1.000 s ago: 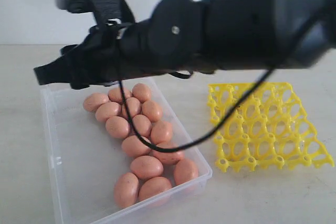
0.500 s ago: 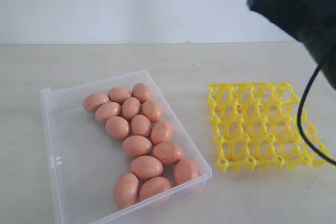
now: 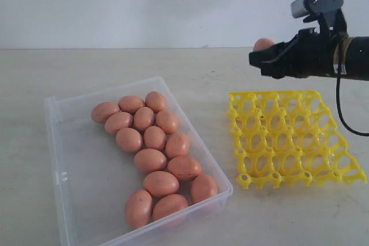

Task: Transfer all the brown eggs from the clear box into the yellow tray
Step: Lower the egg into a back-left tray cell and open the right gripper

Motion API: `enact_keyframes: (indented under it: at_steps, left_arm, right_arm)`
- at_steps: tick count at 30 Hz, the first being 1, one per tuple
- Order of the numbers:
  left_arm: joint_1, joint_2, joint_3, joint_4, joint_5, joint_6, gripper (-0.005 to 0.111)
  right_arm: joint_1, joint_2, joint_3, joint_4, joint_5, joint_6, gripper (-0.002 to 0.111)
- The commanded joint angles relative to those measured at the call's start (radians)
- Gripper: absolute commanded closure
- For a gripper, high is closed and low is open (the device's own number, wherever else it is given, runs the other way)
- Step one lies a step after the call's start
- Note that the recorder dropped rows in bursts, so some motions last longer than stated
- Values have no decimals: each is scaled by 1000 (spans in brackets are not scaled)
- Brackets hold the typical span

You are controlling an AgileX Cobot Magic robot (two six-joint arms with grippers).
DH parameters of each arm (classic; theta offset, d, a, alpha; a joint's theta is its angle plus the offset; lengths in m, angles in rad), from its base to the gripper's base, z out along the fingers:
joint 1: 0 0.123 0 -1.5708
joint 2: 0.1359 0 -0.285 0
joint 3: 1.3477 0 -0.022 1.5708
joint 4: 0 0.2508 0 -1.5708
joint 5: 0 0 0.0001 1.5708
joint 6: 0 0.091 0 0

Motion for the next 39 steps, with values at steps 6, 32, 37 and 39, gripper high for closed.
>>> enact_keyframes:
  at_steps: [6, 32, 37, 39]
  left_arm:
    - [-6, -2, 4, 2, -9, 1, 103]
    - [-6, -2, 4, 2, -9, 1, 103]
    - [-6, -2, 4, 2, -9, 1, 103]
    - [-6, -2, 4, 2, -9, 1, 103]
  right_arm:
    - [-20, 133, -20, -236, -171, 21, 108]
    - [64, 226, -73, -52, 4, -247, 108]
    - [64, 244, -73, -52, -31, -257, 108]
    - [64, 251, -73, -52, -18, -261, 108]
